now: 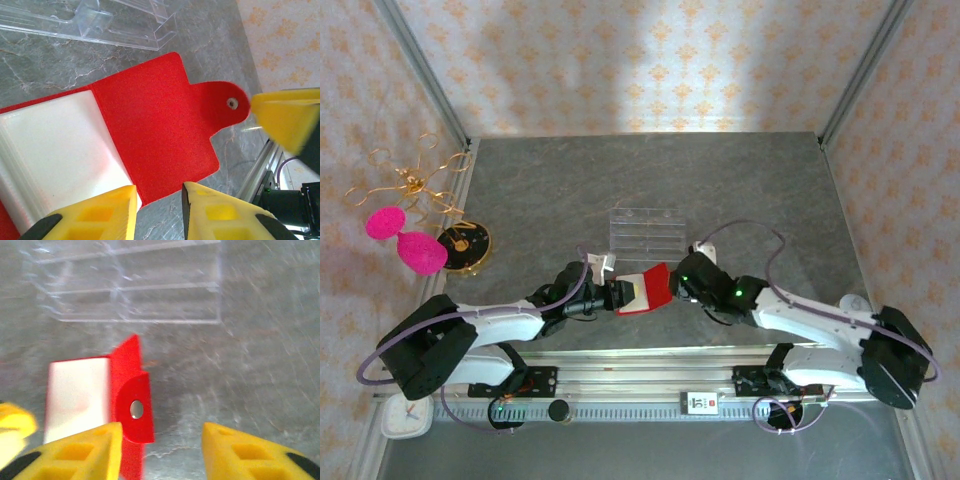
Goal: Take the credit cards out of the card holder
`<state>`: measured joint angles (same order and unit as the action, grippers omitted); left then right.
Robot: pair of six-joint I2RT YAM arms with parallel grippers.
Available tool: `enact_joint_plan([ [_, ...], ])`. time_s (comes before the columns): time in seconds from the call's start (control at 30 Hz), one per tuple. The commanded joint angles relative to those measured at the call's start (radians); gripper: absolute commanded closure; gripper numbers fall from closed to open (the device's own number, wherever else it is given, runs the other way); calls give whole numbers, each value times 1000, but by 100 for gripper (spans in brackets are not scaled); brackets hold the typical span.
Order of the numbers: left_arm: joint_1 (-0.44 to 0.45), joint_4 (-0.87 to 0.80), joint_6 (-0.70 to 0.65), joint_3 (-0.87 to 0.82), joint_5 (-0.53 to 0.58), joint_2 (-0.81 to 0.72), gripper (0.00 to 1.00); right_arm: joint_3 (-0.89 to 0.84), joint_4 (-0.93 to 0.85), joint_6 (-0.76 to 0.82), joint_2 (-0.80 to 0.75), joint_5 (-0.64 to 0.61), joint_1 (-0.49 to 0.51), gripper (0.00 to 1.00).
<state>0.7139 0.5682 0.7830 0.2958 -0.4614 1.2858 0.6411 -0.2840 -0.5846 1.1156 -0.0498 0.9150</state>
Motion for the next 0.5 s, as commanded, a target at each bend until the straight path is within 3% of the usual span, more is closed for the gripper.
enact_joint_plan([
  [0.0, 5, 58, -15, 22, -16, 23, 70, 62, 49, 86, -34, 127, -4, 66],
  [0.1, 5, 71, -7, 25, -26, 42, 72, 99, 132, 87, 12, 251, -4, 79],
  [0.3, 6, 79, -2, -1, -11, -2, 71, 140, 258, 82, 216, 421, -4, 81],
  [0.47, 5, 75, 3, 12, -28, 8, 71, 154, 270, 74, 286, 410, -5, 80],
])
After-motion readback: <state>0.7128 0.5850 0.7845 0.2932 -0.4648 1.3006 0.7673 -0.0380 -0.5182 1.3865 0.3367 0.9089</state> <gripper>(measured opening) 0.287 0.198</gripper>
